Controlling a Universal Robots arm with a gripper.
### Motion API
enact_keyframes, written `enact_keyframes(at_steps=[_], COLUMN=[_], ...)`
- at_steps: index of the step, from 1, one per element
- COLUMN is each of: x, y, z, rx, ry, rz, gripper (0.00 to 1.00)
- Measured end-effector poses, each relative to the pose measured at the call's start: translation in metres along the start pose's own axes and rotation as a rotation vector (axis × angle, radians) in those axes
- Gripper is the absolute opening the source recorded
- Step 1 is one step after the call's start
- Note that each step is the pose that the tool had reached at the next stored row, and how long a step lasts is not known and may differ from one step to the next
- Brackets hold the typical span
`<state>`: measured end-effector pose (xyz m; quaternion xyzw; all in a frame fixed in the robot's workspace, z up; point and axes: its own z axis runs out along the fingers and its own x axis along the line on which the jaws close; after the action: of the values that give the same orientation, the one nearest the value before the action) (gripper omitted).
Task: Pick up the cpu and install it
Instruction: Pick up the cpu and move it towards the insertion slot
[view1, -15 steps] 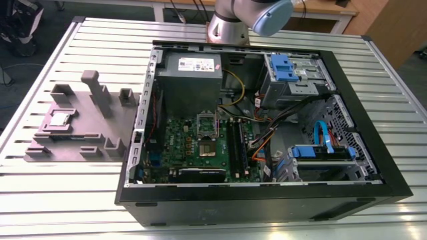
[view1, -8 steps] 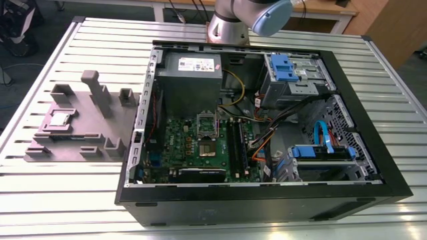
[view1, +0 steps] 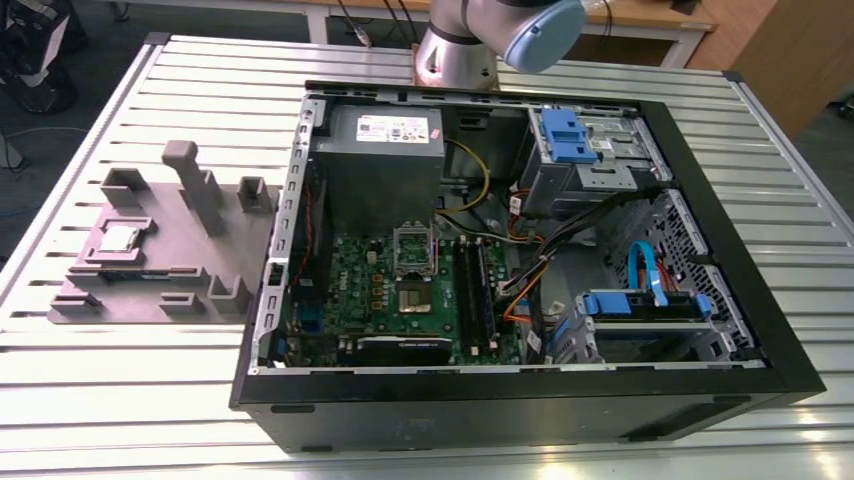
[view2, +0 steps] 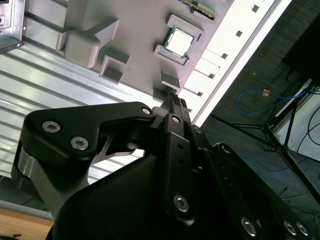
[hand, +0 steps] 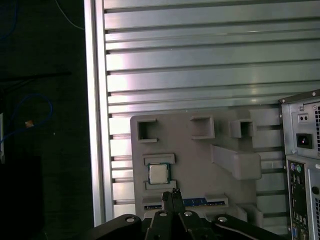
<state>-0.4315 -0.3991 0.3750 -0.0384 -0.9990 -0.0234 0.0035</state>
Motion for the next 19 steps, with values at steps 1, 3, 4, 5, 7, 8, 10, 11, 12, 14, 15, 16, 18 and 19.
enact_keyframes(at_steps=[1, 3, 4, 5, 7, 8, 10, 11, 12, 14, 15, 16, 18, 19], x=[0.0, 0.0, 0.0, 0.0001, 0.0001, 0.0001, 0.0001, 0.0002, 0.0002, 0.0002, 0.0002, 0.0002, 0.0002, 0.0002], y=[0.0, 0.0, 0.0, 0.0, 0.0, 0.0, 0.0, 0.0, 0.0, 0.0, 0.0, 0.0, -0.0001, -0.0001], z=[0.0, 0.0, 0.0, 0.0, 0.0, 0.0, 0.0, 0.0, 0.0, 0.0, 0.0, 0.0, 0.0003, 0.0005], rx=[0.0, -0.0001, 0.0, 0.0, 0.0, 0.0, 0.0, 0.0, 0.0, 0.0, 0.0, 0.0002, 0.0009, 0.0015], ry=[0.0, -0.0001, 0.0, 0.0, 0.0, 0.0, 0.0, 0.0, 0.0, 0.0, 0.0, 0.0002, 0.0008, 0.0017], rz=[0.0, 0.0, 0.0, 0.0, 0.0, 0.0, 0.0, 0.0, 0.0, 0.0, 0.0, -0.002, -0.021, -0.04], gripper=[0.11, 0.11, 0.11, 0.11, 0.11, 0.16, 0.23, 0.29, 0.35, 0.41, 0.47, 0.53, 0.53, 0.59])
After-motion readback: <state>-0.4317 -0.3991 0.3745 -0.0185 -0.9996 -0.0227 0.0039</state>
